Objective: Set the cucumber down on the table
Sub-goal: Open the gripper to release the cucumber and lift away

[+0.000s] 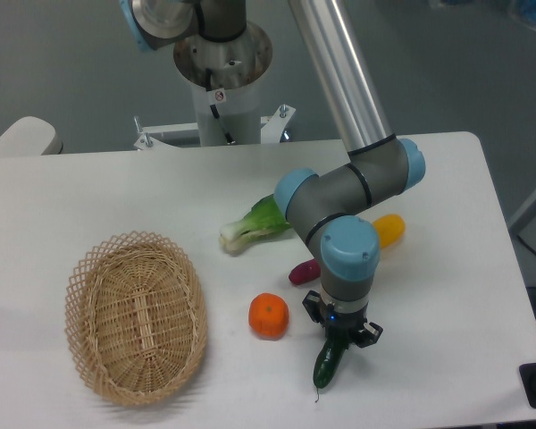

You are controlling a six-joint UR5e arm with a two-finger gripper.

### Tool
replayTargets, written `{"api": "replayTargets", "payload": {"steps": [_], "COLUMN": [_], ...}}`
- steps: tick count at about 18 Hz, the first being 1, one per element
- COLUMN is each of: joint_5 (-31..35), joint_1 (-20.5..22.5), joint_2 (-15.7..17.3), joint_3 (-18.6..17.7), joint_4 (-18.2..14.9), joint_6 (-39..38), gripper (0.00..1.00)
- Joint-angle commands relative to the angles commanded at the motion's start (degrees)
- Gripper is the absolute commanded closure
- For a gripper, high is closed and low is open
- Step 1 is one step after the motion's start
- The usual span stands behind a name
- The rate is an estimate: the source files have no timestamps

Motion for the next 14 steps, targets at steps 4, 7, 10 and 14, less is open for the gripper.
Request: {"api": "replayTargets", "payload": {"steps": [4,7,10,14], "joint_5": [0.0,0.09,0.0,0.09], "joint_1": [0.09,0.61,2.28,5.26], "joint_2": [1.93,4.13,6.5,9.83], "joint_3": [1.93,3.25,4.3,6.33], "joint_4": [-0.35,-1.23,-3.06,-11.23], "joint_6": [-0.26,0.17,2.36,8.95], "gripper": [0.0,0.0,0.0,0.0]}}
